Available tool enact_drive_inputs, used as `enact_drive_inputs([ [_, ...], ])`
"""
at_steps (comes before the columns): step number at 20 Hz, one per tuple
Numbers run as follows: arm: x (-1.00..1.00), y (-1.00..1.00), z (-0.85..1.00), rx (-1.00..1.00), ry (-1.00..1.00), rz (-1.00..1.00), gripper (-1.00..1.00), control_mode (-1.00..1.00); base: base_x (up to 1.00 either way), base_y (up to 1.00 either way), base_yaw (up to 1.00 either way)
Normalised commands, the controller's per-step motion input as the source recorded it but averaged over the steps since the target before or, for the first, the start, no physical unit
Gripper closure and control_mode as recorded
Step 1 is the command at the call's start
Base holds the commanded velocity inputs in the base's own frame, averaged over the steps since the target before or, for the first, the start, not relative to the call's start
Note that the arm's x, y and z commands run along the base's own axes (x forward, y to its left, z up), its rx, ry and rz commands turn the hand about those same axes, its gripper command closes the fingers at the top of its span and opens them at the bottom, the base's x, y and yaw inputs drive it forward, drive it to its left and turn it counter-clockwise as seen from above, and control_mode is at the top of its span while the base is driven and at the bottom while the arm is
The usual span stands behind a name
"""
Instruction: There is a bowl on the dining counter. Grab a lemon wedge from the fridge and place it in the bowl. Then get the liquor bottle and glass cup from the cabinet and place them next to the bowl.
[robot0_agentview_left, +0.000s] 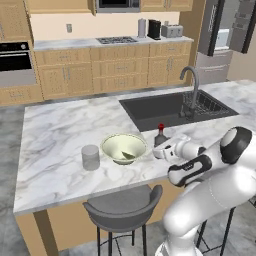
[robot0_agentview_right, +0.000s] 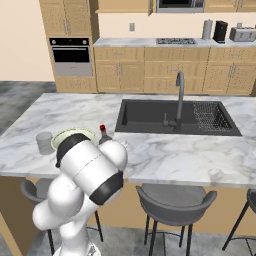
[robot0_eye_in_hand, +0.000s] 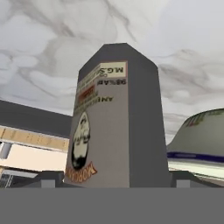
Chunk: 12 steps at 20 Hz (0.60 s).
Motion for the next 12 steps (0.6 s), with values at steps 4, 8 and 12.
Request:
enact_drive_inputs([
  [4, 0.0, 0.0, -0.16, 0.0, 0.0, 0.02, 1.0, -1.0, 0.0, 0.0, 0.0],
  [8, 0.0, 0.0, -0.04, 0.0, 0.0, 0.01, 1.0, -1.0, 0.0, 0.0, 0.0],
  [12, 0.0, 0.0, 0.0, 0.0, 0.0, 0.01, -1.0, -1.0, 0.0, 0.0, 0.0],
])
